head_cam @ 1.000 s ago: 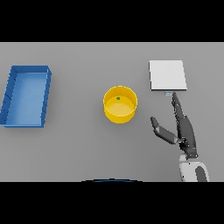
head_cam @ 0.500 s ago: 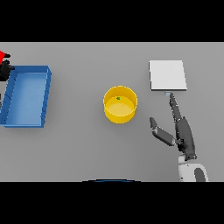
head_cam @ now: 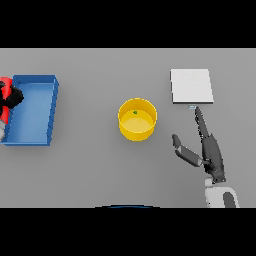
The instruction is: Pick up the red beaker and tilt it to pour out 1 green nut into yellow bowl. Pick up the yellow bowl and place it on the metallic measuring scale.
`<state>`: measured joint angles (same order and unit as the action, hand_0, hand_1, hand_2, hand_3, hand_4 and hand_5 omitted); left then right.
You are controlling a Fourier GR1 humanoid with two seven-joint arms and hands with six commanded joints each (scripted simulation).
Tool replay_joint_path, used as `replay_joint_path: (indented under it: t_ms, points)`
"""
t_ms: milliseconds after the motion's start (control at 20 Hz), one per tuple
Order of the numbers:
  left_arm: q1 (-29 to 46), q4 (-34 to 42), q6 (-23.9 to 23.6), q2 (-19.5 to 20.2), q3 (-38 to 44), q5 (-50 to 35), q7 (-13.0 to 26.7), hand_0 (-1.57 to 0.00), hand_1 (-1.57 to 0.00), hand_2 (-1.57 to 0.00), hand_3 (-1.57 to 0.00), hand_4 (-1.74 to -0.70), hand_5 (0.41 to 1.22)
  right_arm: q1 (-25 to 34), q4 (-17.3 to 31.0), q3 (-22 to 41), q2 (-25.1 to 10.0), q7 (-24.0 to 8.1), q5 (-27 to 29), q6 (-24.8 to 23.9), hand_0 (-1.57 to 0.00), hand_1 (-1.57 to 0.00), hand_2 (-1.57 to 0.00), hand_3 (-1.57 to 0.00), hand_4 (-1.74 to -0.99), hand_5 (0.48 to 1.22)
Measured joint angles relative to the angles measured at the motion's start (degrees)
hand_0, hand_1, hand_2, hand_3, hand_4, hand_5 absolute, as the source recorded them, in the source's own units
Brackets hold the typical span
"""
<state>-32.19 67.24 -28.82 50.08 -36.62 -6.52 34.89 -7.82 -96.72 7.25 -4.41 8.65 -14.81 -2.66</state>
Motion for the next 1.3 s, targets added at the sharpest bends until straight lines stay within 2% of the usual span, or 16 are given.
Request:
replay_joint_path:
  t_ms: [50,100,200,300,350,400,450,600,750,850,900,1100,1150,1200,1300]
  points:
    - [0.4,1.5,1.1,0.5,-0.3,-0.9,-0.7,-1.46,-1.18,-1.19,-1.13,-1.23,0.803,0.1,0.1,-0.1,0.1,-0.3,0.1,-0.1,0.0,0.0,0.0,0.0,-1.188,0.663]
    - [1.1,3.2,3.2,1.4,-0.6,-2.9,-1.0,-1.17,-0.94,-0.96,-0.9,-1.12,0.778,-0.2,0.2,0.0,0.2,0.5,0.2,0.0,0.0,0.0,0.0,0.0,-1.187,0.664]
    - [0.6,4.9,8.6,3.4,-1.4,-5.7,0.1,-0.75,-0.6,-0.61,-0.58,-0.97,0.74,-0.3,-0.1,0.2,0.4,0.9,0.0,-0.2,0.0,0.0,0.0,0.0,-1.181,0.665]
    - [0.6,5.6,10.8,4.3,-1.8,-6.6,0.0,-0.48,-0.39,-0.39,-0.37,-0.88,0.71,-0.8,-0.8,0.3,0.2,1.0,-0.2,-0.2,0.0,0.0,0.0,0.0,-1.184,0.667]
    - [0.7,5.7,12.1,4.7,-1.9,-7.1,-0.2,-0.38,-0.31,-0.31,-0.3,-0.85,0.698,-0.6,-0.9,0.3,0.1,-0.1,-0.4,-0.3,0.0,0.0,0.0,0.0,-1.187,0.667]
    - [1.0,5.8,12.8,5.0,-1.6,-7.8,-0.8,-0.3,-0.25,-0.25,-0.24,-0.83,0.688,-1.6,-1.4,0.6,0.4,0.7,0.1,0.1,0.0,0.0,0.0,0.0,-1.189,0.666]
    - [0.4,5.7,13.5,5.1,-1.2,-8.4,-0.4,-0.24,-0.2,-0.2,-0.19,-0.82,0.684,-1.0,-1.6,0.6,0.3,-0.4,-0.3,-0.1,0.0,0.0,0.0,0.0,-1.187,0.666]
    - [0.3,5.1,12.8,4.3,-1.0,-8.2,-1.5,-0.12,-0.1,-0.1,-0.1,-0.79,0.674,-0.5,-1.2,1.0,0.9,-2.4,-0.8,-0.3,0.0,0.0,0.0,0.0,-1.193,0.66]
    - [0.1,4.5,12.1,4.2,0.3,-8.6,-3.7,-0.06,-0.05,-0.05,-0.05,-0.79,0.674,-0.2,-0.9,1.6,0.2,-2.6,-3.3,-1.2,0.0,0.0,0.0,0.0,-1.203,0.66]
    - [0.7,5.3,10.9,3.9,0.7,-8.8,-5.3,-0.04,-0.03,-0.03,-0.03,-0.78,0.674,-0.1,-1.1,2.7,-0.1,-3.3,-5.4,-1.3,0.0,0.0,0.0,0.0,-1.175,0.677]
    - [0.6,5.5,10.8,4.2,0.9,-8.8,-5.4,-0.03,-0.03,-0.03,-0.02,-0.78,0.679,1.3,-1.4,2.8,-1.0,-2.8,-4.8,0.1,0.0,0.0,0.0,0.0,-1.162,0.694]
    - [0.4,4.6,10.9,3.0,0.8,-9.2,-5.4,-0.01,-0.01,-0.01,-0.01,-0.79,0.704,6.1,-0.4,4.6,-6.0,-2.6,-7.0,5.4,0.0,0.0,0.0,0.0,-1.234,0.707]
    - [0.1,4.4,10.8,2.4,0.6,-9.0,-5.3,-0.01,-0.01,-0.01,-0.01,-0.79,0.707,7.4,-0.3,5.7,-6.9,-3.2,-8.2,6.6,0.0,0.0,0.0,0.0,-1.255,0.7]
    - [-0.2,4.7,10.8,2.3,0.4,-9.0,-5.0,-0.01,-0.01,-0.01,-0.01,-0.79,0.709,9.8,0.5,6.2,-8.1,-5.3,-9.7,7.6,0.0,0.0,0.0,0.0,-1.268,0.691]
    - [0.0,4.6,11.0,2.6,0.4,-9.0,-5.3,0.0,0.0,0.0,0.0,-0.79,0.709,13.1,1.7,8.9,-10.6,-6.5,-14.5,9.1,0.0,0.0,0.0,0.0,-1.282,0.677]
